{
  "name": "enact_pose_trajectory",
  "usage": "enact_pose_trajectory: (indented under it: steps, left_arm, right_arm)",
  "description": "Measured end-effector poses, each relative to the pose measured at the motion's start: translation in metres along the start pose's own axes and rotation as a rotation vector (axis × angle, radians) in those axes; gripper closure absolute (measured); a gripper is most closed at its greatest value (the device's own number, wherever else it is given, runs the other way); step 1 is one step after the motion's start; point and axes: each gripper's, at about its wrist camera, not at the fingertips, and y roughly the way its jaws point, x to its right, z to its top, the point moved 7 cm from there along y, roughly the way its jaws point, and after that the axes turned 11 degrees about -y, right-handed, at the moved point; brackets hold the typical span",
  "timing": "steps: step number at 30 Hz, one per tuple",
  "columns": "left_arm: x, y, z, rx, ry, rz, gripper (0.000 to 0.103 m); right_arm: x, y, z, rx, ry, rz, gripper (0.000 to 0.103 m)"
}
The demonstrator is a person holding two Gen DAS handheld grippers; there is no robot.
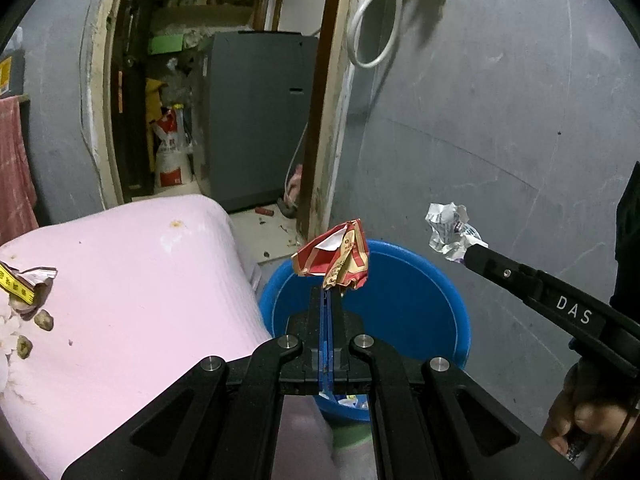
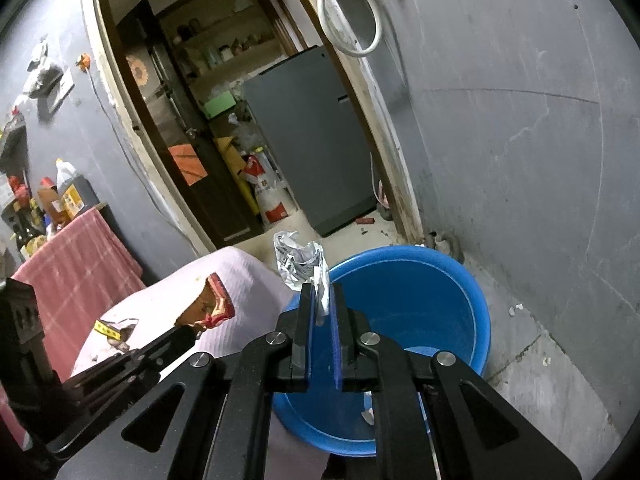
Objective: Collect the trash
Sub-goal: 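Carry the red wrapper and foil scrap to the blue bucket and open both tools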
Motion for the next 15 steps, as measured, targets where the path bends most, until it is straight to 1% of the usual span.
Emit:
enact_pose_trajectory:
  steps: [6,15]
  left_arm:
    - [-0.001,0.01,-0.003,-0.042,0.001,0.007,0.103]
    - [-0.008,0.021,-0.007,-0.09,-0.016,0.024,0.103]
  right_arm:
    - [0.002,0.006,-0.002,-0.034,0.013,0.002,0.097]
    - [0.01,0.011,-0.005,-0.057,0.047,-0.009,0.096]
